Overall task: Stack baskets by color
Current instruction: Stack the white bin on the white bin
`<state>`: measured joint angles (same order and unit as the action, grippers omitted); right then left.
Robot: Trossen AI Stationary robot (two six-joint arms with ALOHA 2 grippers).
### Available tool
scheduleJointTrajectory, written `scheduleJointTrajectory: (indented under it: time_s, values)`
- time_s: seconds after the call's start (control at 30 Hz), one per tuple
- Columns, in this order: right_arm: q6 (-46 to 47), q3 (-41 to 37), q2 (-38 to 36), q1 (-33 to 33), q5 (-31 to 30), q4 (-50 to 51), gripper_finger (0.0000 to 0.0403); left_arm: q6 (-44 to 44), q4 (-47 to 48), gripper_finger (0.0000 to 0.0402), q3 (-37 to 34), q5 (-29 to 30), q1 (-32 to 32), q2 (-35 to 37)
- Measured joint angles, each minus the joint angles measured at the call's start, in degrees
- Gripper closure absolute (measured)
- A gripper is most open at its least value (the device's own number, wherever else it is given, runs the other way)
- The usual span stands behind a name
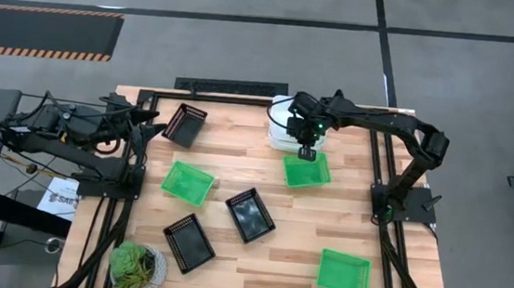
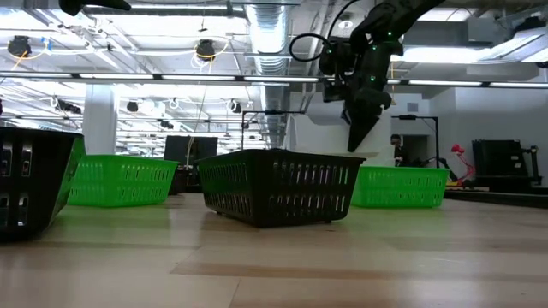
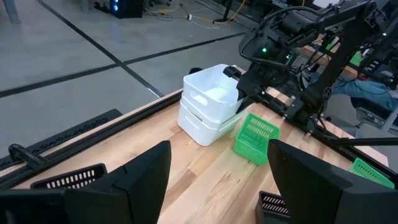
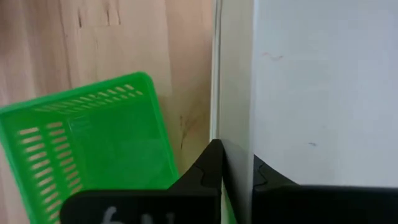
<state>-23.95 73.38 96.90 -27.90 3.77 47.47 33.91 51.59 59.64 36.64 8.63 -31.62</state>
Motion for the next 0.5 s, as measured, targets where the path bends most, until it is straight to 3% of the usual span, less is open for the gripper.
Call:
scheduleJointTrajectory:
  time_s: [0.27, 0.5]
  values:
    - [0.1, 0.0, 0.0, -0.4, 0.9, -0.2, 0.0366, 0.3, 0.1, 0.0145, 0.0, -0.3, 0.0, 0.0]
    - [0.3, 0.0, 0.0, -1.2, 0.8, 0.0, 0.0305, 0.3, 0.1, 0.0145, 0.0, -0.3, 0.0, 0.0]
